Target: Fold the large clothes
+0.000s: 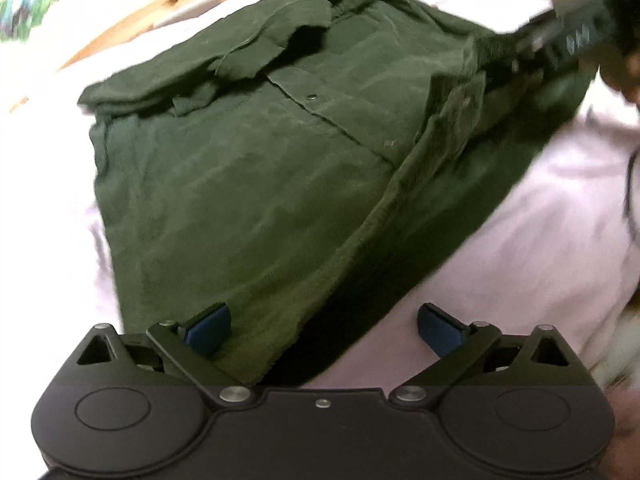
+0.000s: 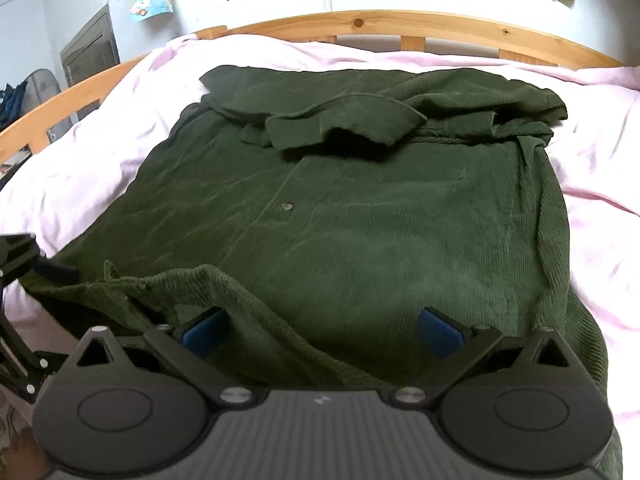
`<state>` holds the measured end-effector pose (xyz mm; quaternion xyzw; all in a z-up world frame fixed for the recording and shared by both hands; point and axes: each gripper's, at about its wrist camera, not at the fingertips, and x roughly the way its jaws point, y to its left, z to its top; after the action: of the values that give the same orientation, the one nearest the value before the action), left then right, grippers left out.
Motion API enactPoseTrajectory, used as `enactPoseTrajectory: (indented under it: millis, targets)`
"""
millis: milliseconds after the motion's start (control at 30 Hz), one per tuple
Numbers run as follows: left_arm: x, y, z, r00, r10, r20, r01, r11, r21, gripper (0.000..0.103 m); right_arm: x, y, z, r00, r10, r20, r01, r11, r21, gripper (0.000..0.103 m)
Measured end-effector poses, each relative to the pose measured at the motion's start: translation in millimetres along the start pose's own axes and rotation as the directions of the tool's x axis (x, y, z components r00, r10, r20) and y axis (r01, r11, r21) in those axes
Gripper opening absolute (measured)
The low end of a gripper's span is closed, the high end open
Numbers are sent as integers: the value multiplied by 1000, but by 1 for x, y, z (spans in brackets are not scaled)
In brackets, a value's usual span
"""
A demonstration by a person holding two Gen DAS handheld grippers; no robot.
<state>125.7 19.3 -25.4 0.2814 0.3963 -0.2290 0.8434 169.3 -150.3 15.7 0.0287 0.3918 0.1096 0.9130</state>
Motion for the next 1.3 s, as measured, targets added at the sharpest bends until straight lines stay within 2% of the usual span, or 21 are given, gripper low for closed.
enactPoseTrajectory:
  millis: [100, 233, 267, 333, 433, 633, 733, 833, 967, 1000, 1033, 1067, 1200, 1300]
  targets:
    - [0, 0, 1, 1000, 25, -2, -25, 1000, 11, 99, -1, 1, -4, 1000, -3, -5, 3, 1000, 11, 103]
    - [-6, 4, 8, 1000, 17, 7, -17, 1000, 4, 68, -4, 1, -5, 1000, -12, -4, 12, 1000, 7, 103]
    - [-9, 4, 9, 1000, 16, 13, -16, 1000, 5, 65, -5, 2, -4, 1000, -17, -2, 17, 1000, -1, 103]
    - [-13, 4, 14, 1000, 10, 26, -10, 1000, 16, 52, -7, 3, -6, 1000, -25, 2, 25, 1000, -20, 103]
    - [-17, 3, 20, 999, -9, 33, 9, 1000, 12, 40, -9, 4, -7, 999, -33, 3, 33, 999, -34, 103]
    - [-10, 18, 36, 999, -2, 35, 5, 997, -80, 43, -10, 5, -10, 999, -39, 2, 39, 999, -36, 103]
    - [-5, 22, 42, 997, -71, 26, 74, 990, -122, 43, -10, 3, -9, 999, -42, 3, 42, 999, -32, 103]
    - [0, 11, 42, 997, -70, 23, 71, 996, -57, 45, -9, 3, -6, 999, -46, 10, 46, 998, -32, 103]
    - [3, 3, 35, 999, -33, 10, 33, 999, -7, 45, -9, 2, -5, 999, -47, 14, 47, 998, -37, 103]
    - [2, 4, 34, 1000, -20, 10, 20, 1000, -2, 38, -9, 2, -6, 999, -46, 14, 47, 998, -39, 103]
    - [0, 7, 33, 1000, -13, 14, 13, 1000, -4, 26, -10, 2, -7, 999, -44, 13, 44, 998, -42, 103]
    - [-2, 12, 33, 999, -24, 21, 24, 1000, -15, 21, -12, 2, -8, 999, -39, 12, 39, 998, -43, 103]
    - [-10, 30, 45, 997, -41, 64, 47, 995, -83, 13, -24, 8, -19, 999, 18, 38, -16, 998, -59, 103]
    - [-13, 44, 63, 995, -58, 87, 71, 986, -151, 12, -33, 23, -28, 996, 65, 64, -58, 992, -111, 103]
